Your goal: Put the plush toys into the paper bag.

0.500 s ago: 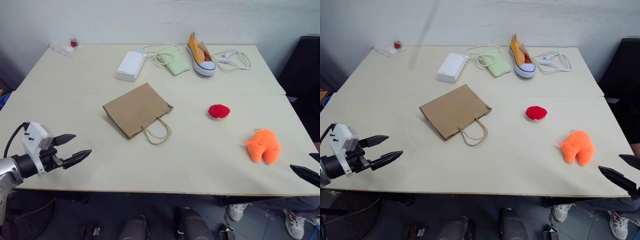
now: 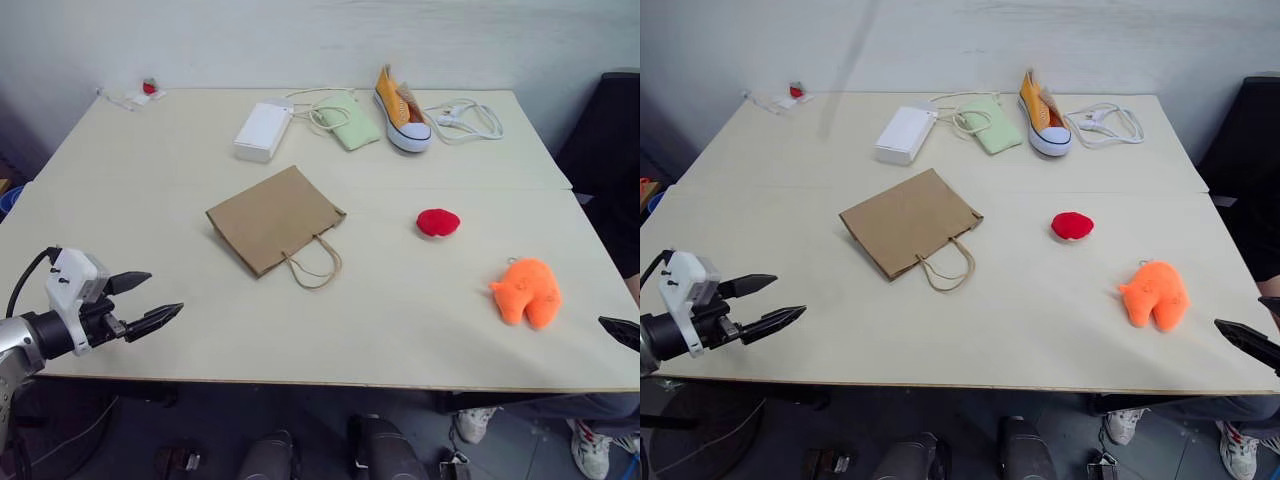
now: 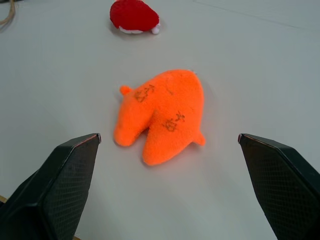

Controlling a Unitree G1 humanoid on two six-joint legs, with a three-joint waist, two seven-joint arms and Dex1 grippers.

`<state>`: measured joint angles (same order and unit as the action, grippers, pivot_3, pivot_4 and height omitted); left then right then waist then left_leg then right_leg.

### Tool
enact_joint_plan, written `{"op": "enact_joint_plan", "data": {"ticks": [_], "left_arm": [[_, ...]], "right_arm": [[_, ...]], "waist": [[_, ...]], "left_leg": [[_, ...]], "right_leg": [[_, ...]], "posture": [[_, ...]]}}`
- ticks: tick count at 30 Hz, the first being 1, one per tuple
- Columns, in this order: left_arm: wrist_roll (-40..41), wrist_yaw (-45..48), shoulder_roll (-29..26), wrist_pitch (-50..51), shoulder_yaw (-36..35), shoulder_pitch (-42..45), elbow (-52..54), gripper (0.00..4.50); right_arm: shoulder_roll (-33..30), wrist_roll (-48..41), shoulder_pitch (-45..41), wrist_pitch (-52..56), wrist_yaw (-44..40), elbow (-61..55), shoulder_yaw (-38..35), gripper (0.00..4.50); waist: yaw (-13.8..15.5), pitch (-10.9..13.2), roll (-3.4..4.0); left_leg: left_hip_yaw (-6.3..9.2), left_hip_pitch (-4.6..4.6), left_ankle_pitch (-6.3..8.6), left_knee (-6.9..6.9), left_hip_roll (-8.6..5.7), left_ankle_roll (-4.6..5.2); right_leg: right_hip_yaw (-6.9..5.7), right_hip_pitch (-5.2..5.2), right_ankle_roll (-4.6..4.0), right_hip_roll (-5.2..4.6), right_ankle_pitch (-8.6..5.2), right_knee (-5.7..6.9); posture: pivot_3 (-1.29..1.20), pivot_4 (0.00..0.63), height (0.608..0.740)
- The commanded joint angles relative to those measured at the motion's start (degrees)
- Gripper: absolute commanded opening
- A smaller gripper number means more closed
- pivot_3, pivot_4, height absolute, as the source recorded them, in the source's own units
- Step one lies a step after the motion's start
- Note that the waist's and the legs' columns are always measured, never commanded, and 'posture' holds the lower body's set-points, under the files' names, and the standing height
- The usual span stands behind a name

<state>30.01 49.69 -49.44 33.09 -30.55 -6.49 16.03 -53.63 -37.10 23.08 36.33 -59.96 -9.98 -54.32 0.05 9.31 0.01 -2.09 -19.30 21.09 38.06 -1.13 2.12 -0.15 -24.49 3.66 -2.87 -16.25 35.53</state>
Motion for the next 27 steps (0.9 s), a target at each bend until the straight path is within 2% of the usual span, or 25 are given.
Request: {"op": "enact_joint_plan", "data": {"ticks": [1, 7, 11, 14, 18, 22, 25, 26, 27], "left_arm": [[-0.38, -0.73, -0.05, -1.66, 1.16, 3.34, -1.20, 4.47], [0.72, 2.21, -1.52, -2.02, 6.16, 9.44, -0.17, 4.47], [-2.55, 6.79, -3.43, -5.58, 15.44, 18.21, -0.39, 4.47], [-6.65, 9.24, -2.31, -9.31, 23.59, 26.24, -3.61, 4.47], [-11.90, 10.93, 2.31, -13.93, 32.87, 36.00, -9.93, 4.47], [-24.80, 11.39, 10.61, -29.80, 45.13, 45.14, -23.89, 4.47], [-28.15, 11.28, 14.55, -35.72, 47.52, 49.09, -30.94, 4.47], [-28.85, 11.00, 15.80, -37.99, 47.85, 50.20, -33.21, 4.47], [-29.44, 10.32, 17.01, -39.82, 47.91, 51.11, -35.26, 4.29]], "right_arm": [[1.18, -0.29, -0.90, -0.60, 1.62, -2.26, -0.41, 4.50], [3.57, -2.70, -2.75, 0.85, 4.67, -9.68, 2.03, 4.50], [3.35, -10.73, -6.06, 5.63, 6.95, -20.37, 6.59, 4.50], [3.29, -13.50, -9.61, 7.15, 10.43, -26.99, 12.63, 4.50], [3.04, -12.98, -14.54, 7.16, 14.31, -30.92, 20.46, 4.50], [4.74, -8.92, -18.68, 4.78, 16.78, -33.26, 30.98, 4.50], [7.45, -5.94, -20.33, 4.51, 21.06, -33.60, 36.75, 4.50], [8.36, -4.80, -20.03, 4.02, 21.82, -34.19, 38.65, 4.50], [9.17, -3.93, -19.66, 3.63, 22.53, -34.77, 40.10, 4.50]], "waist": [[0.08, 0.01, -0.01], [-0.09, 0.02, -0.03], [-0.21, 0.04, -0.05], [-0.12, 0.04, -0.07], [-0.01, 0.04, -0.09], [0.54, 0.07, -0.15], [0.88, 0.08, -0.22], [0.83, 0.07, -0.25], [0.89, 0.07, -0.26]], "left_leg": [[0.00, 0.00, 0.00, 0.00, 0.00, 0.00], [0.01, 0.00, -0.08, 0.00, 0.00, -0.14], [0.01, 0.00, -0.15, 0.00, 0.01, -0.27], [0.02, 0.01, -0.17, 0.02, 0.01, -0.30], [0.02, -0.06, -0.20, 0.09, 0.00, -0.35], [0.02, -0.23, -0.23, 0.31, 0.00, -0.31], [0.05, -0.50, -0.22, 0.70, 0.04, -0.29], [0.05, -0.74, -0.21, 0.86, 0.08, -0.29], [0.04, -1.16, -0.21, 1.06, 0.08, -0.28]], "right_leg": [[0.00, 0.01, 0.00, 0.00, 0.00, 0.00], [-0.01, -0.01, 0.01, 0.03, 0.00, 0.03], [-0.01, -0.02, 0.01, 0.05, 0.01, 0.08], [-0.01, -0.02, 0.03, 0.08, 0.01, 0.10], [-0.04, -0.05, 0.04, 0.11, 0.02, 0.10], [-0.09, -0.10, 0.09, 0.15, 0.05, 0.11], [-0.12, -0.23, 0.12, 0.24, 0.06, 0.29], [-0.12, -0.46, 0.12, 0.26, 0.07, 0.40], [-0.11, -0.92, 0.16, 0.27, 0.09, 0.54]], "posture": [[0.00, 0.150, 0.740], [0.00, 0.150, 0.740], [0.00, 0.150, 0.740], [0.00, 0.150, 0.740], [0.00, 0.150, 0.740], [0.00, 0.150, 0.740], [0.00, 0.150, 0.740], [0.00, 0.150, 0.740], [0.00, 0.150, 0.740]]}}
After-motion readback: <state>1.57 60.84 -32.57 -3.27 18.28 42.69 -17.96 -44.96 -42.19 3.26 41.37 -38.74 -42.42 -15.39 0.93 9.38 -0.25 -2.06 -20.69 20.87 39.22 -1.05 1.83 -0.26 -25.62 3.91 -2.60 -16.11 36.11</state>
